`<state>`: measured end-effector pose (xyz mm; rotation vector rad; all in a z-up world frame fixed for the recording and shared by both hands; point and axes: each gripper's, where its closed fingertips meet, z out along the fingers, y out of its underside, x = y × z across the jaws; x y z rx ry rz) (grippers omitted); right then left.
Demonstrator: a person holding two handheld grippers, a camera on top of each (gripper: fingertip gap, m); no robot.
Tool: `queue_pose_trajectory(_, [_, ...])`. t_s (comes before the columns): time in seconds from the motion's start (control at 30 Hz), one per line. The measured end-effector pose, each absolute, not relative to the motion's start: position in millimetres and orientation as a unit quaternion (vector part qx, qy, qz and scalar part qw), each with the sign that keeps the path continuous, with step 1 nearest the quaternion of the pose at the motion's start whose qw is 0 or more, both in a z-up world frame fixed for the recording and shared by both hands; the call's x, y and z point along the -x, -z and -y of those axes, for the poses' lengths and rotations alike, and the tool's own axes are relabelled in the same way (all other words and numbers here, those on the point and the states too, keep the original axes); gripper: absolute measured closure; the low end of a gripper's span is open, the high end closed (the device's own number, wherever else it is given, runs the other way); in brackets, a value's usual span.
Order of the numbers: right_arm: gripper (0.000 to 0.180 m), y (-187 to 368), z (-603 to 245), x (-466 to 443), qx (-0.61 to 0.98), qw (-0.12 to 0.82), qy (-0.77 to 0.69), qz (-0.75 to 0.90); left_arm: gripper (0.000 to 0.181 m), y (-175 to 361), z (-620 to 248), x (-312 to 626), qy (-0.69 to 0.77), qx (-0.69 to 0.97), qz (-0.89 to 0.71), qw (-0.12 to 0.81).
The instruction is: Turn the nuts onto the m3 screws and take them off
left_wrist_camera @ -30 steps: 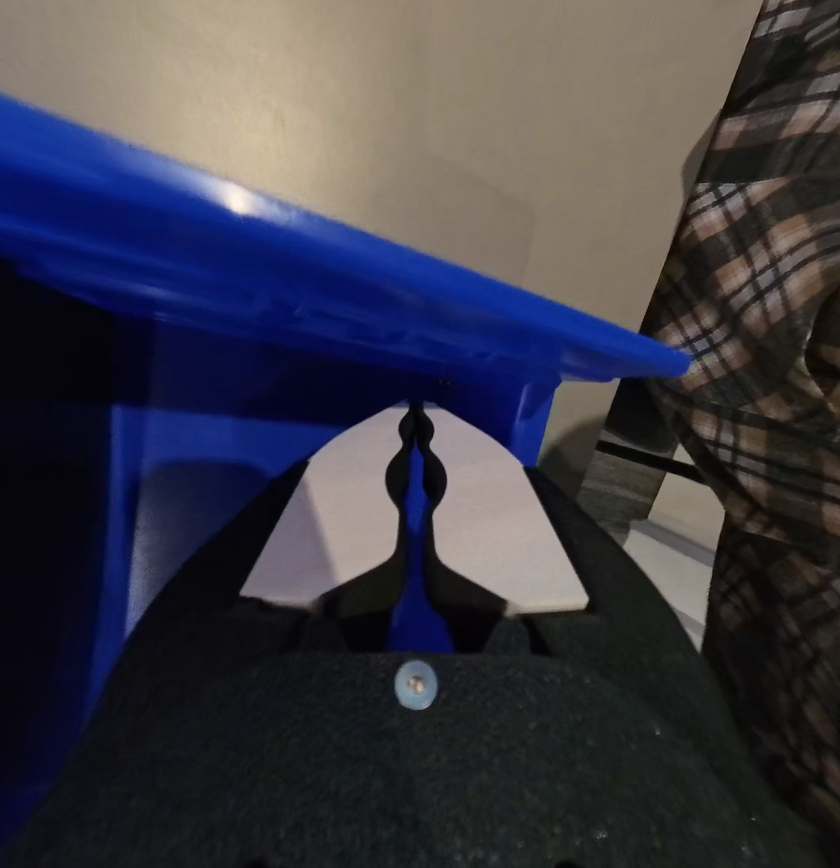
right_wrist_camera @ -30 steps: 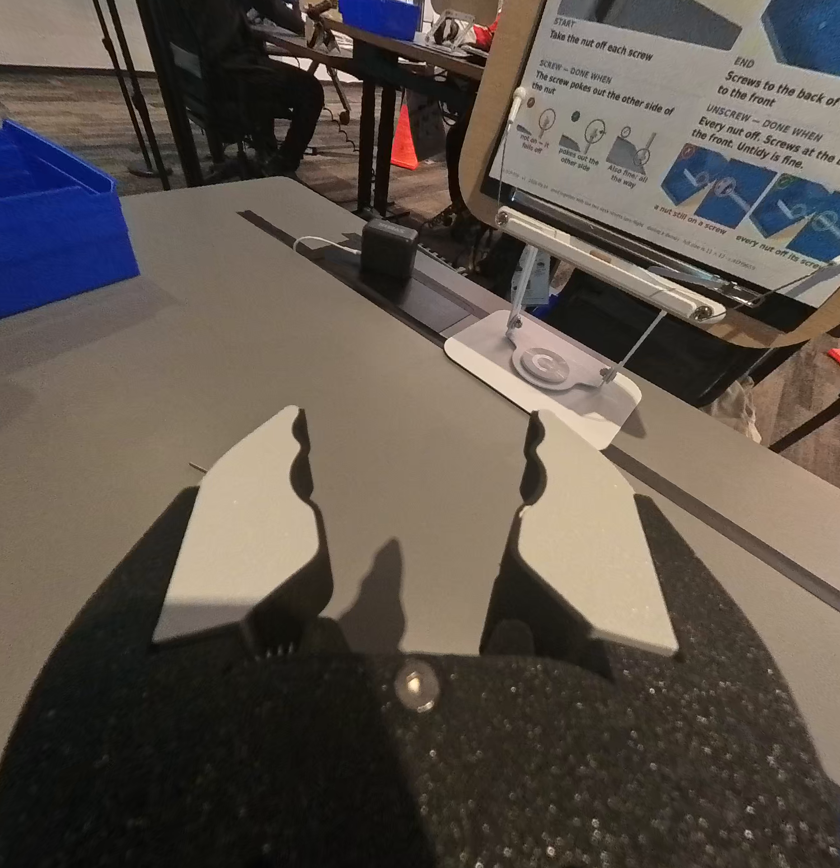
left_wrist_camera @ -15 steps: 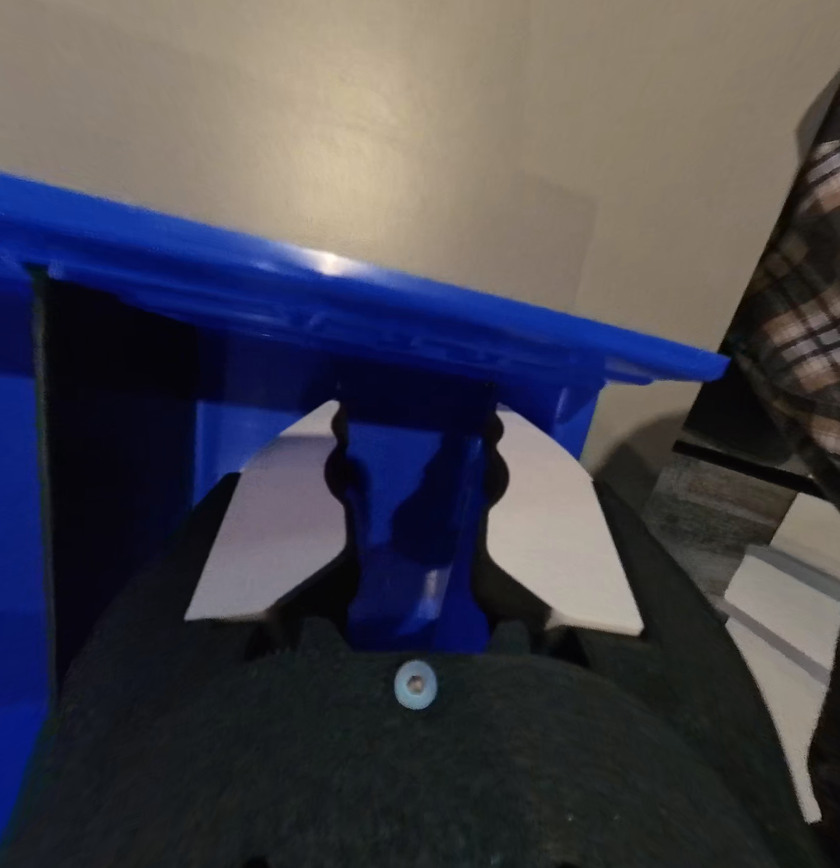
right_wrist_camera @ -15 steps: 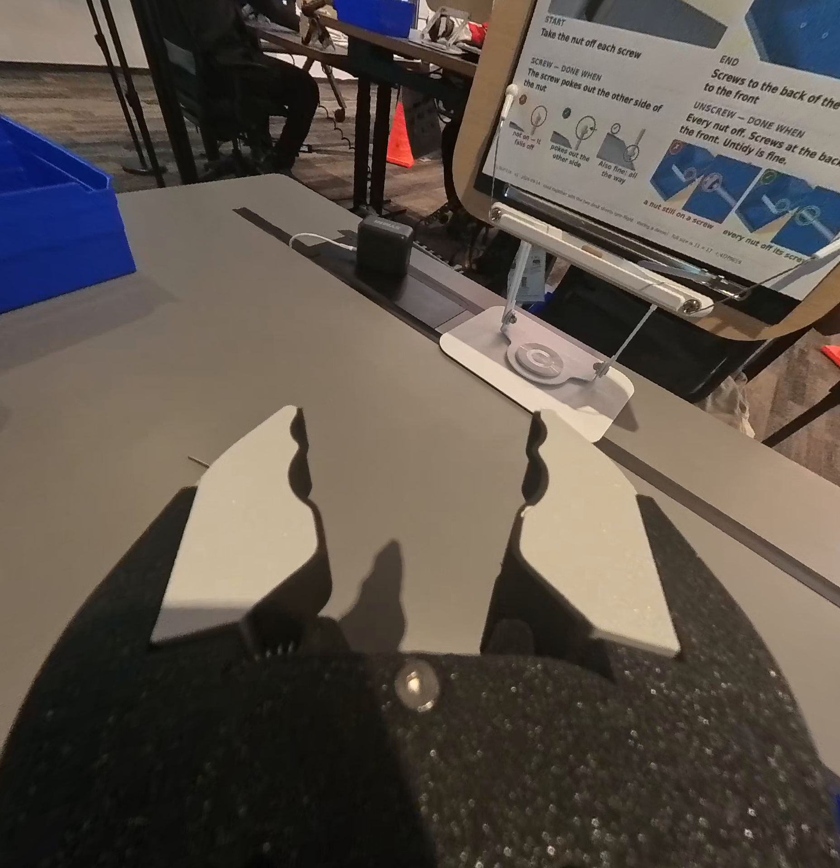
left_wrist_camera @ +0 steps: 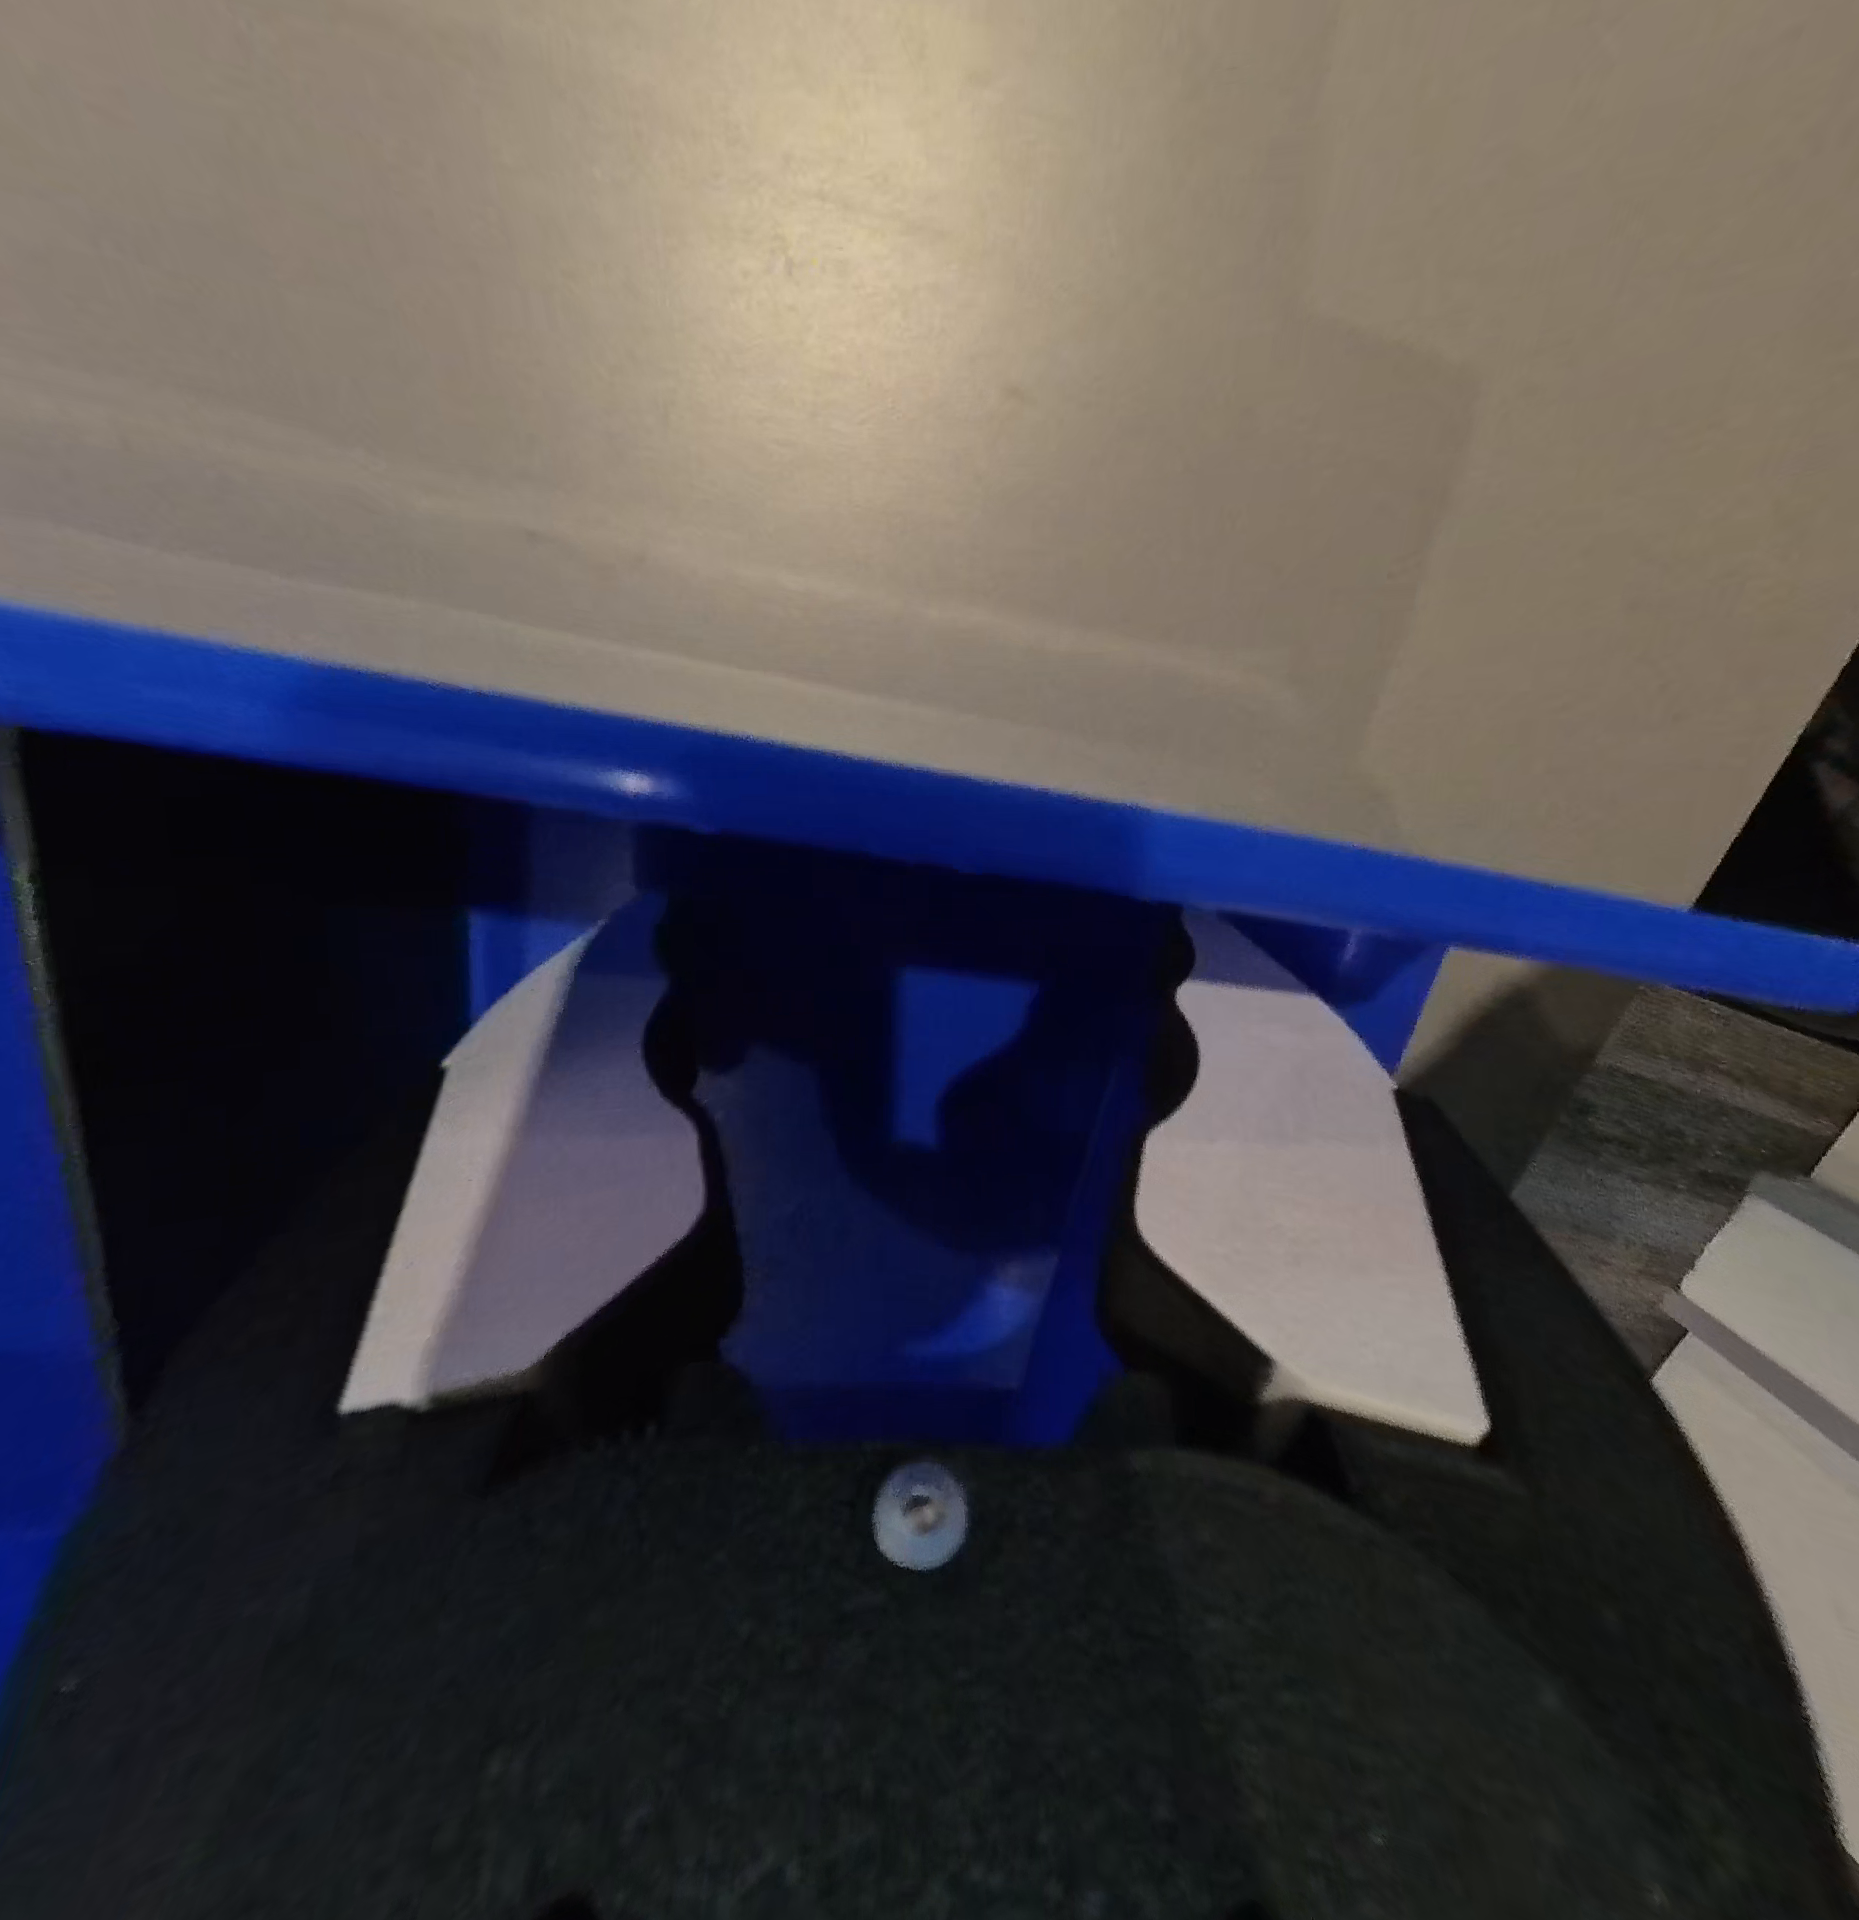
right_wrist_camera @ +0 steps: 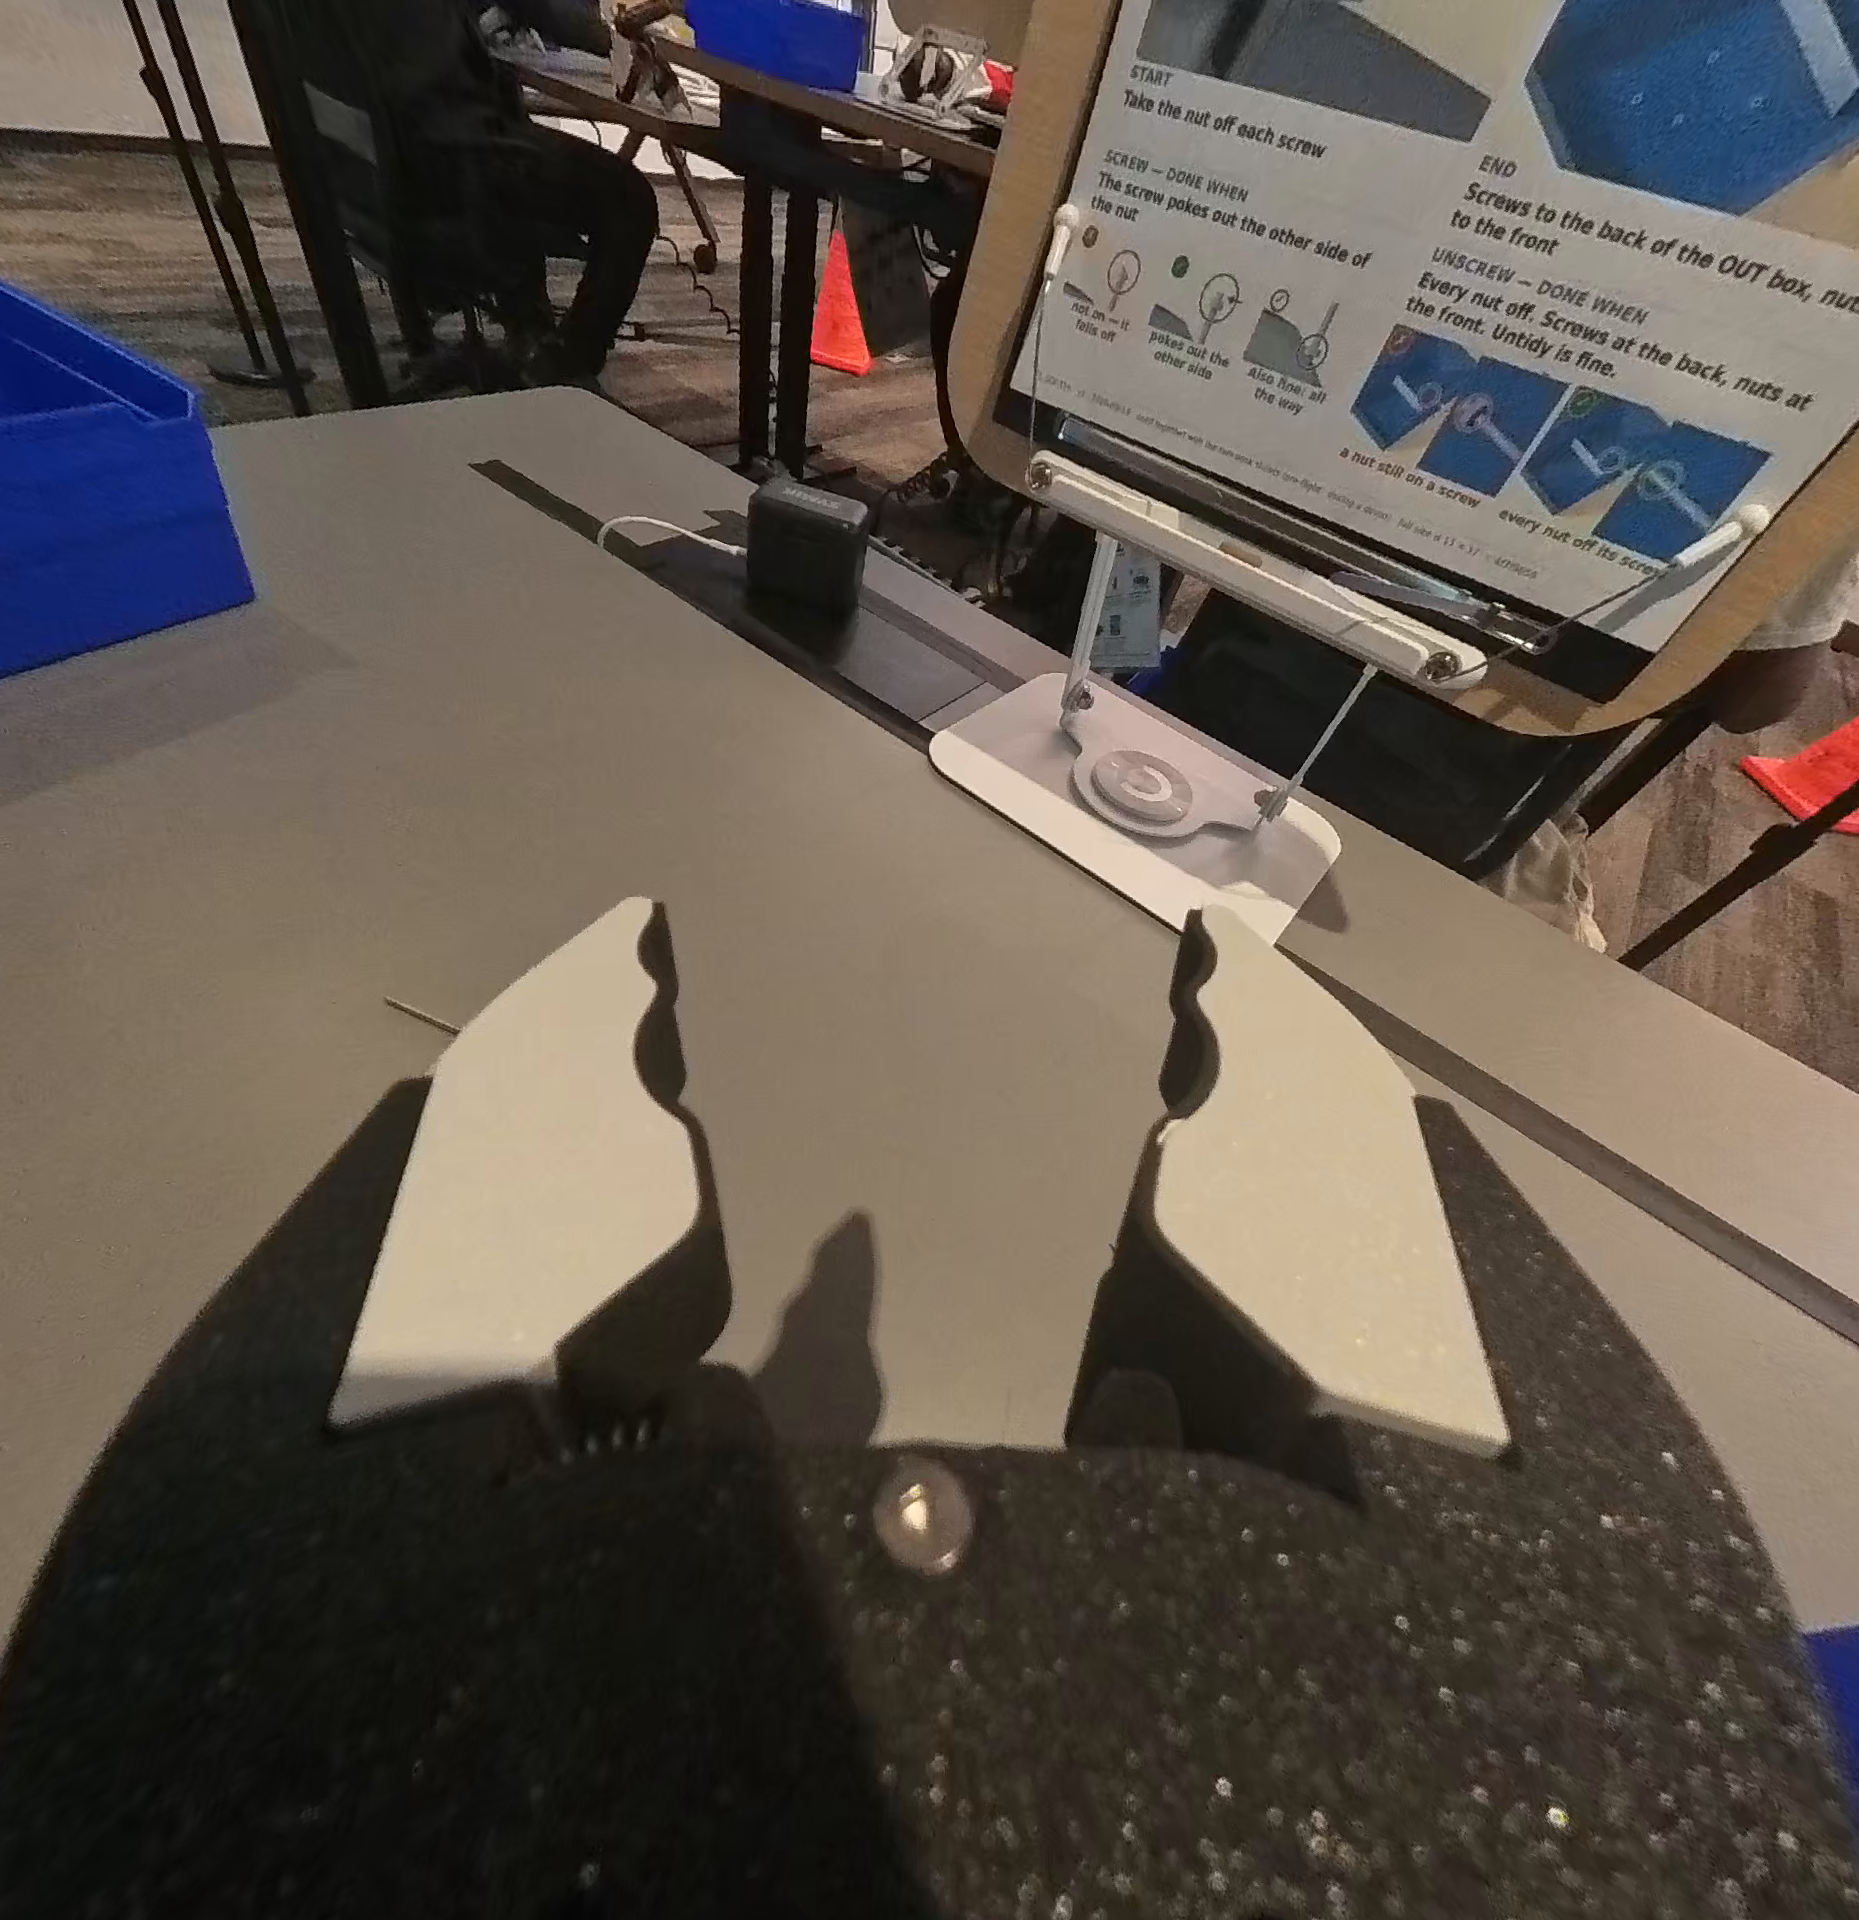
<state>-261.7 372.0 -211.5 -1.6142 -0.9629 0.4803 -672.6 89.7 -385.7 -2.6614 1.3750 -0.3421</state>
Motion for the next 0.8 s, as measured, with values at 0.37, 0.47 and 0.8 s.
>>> queue_pose_trajectory(0.37, [0.089,215,-372,268,0.686,0.560,-0.212,0.413,0.142,339,-101,687,0.164,0.902,-0.368,0.152])
queue_pose_trajectory(0.47, [0.090,216,-372,268,0.687,0.559,-0.214,0.412,0.181,322,-99,688,0.218,0.896,-0.342,0.180])
queue_pose_trajectory(0.8, [0.091,218,-370,271,0.688,0.556,-0.211,0.415,0.181,342,-75,655,0.354,0.906,-0.223,0.066])
